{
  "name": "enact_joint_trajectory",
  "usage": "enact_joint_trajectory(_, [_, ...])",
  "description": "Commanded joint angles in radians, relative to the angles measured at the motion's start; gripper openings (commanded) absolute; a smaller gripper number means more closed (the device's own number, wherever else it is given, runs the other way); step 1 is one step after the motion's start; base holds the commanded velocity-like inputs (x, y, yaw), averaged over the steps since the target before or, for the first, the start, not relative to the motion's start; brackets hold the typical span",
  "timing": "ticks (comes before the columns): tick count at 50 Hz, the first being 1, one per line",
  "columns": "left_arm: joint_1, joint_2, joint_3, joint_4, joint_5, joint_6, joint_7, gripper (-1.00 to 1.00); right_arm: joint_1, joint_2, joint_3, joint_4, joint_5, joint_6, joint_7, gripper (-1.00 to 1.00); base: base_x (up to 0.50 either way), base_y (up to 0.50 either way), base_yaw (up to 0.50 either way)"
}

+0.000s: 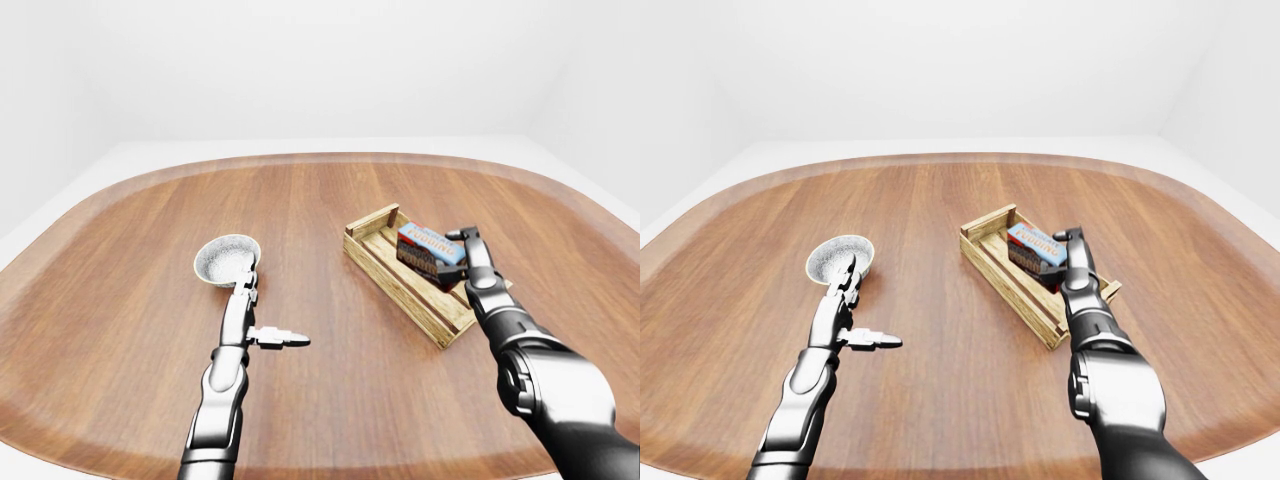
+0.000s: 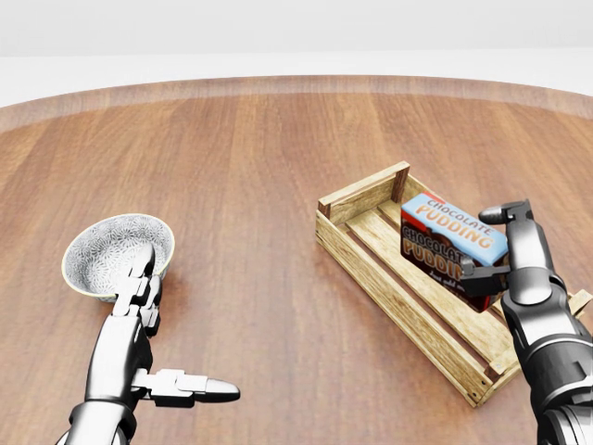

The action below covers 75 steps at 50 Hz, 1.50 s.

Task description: Pick up the chocolate pudding and put it in the tray.

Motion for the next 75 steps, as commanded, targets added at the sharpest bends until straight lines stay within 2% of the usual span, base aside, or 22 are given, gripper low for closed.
enact_joint_trajectory(1, [0.002,-0.002,0.004,0.002,-0.018,0.005,-0.008,1.00,0.018,0.000,-0.012,0.003,0.000,0.000,-0.034,-1.00,0.00,0.00,0.00])
enact_joint_trajectory(15, [0.003,-0.003,0.002,-0.002,-0.016,0.008,-0.008,1.00,0.044,0.004,-0.014,0.007,-0.020,0.000,-0.052,-1.00,0.00,0.00,0.00])
enact_joint_trajectory(29, [-0.008,-0.002,0.006,0.021,-0.019,-0.002,-0.004,1.00,0.054,0.007,-0.015,0.007,-0.028,0.000,-0.057,-1.00,0.00,0.00,0.00])
enact_joint_trajectory(36, [-0.007,-0.002,0.006,0.015,-0.021,0.004,-0.004,1.00,0.063,0.010,-0.016,0.009,-0.031,0.000,-0.062,-1.00,0.00,0.00,0.00])
enact_joint_trajectory(43, [-0.005,-0.002,0.005,0.018,-0.020,-0.002,-0.005,1.00,0.074,0.015,-0.015,0.010,-0.037,0.000,-0.068,-1.00,0.00,0.00,0.00])
enact_joint_trajectory(50, [-0.001,-0.002,0.003,0.006,-0.019,0.006,-0.006,1.00,0.083,0.020,-0.016,0.011,-0.041,0.000,-0.072,-1.00,0.00,0.00,0.00])
enact_joint_trajectory(53, [-0.003,-0.002,0.004,0.013,-0.019,0.002,-0.007,1.00,0.088,0.022,-0.018,0.011,-0.041,0.000,-0.072,-1.00,0.00,0.00,0.00])
enact_joint_trajectory(58, [0.002,-0.003,0.003,-0.003,-0.018,0.012,-0.007,1.00,0.096,0.024,-0.020,0.012,-0.043,0.000,-0.074,-1.00,0.00,0.00,0.00])
enact_joint_trajectory(65, [0.000,-0.002,0.003,0.004,-0.018,0.007,-0.008,1.00,0.103,0.025,-0.021,0.012,-0.044,0.000,-0.077,-1.00,0.00,0.00,0.00])
enact_joint_trajectory(75, [-0.003,-0.001,0.005,-0.002,-0.019,0.016,-0.008,1.00,0.103,0.024,-0.021,0.012,-0.046,0.000,-0.079,-1.00,0.00,0.00,0.00])
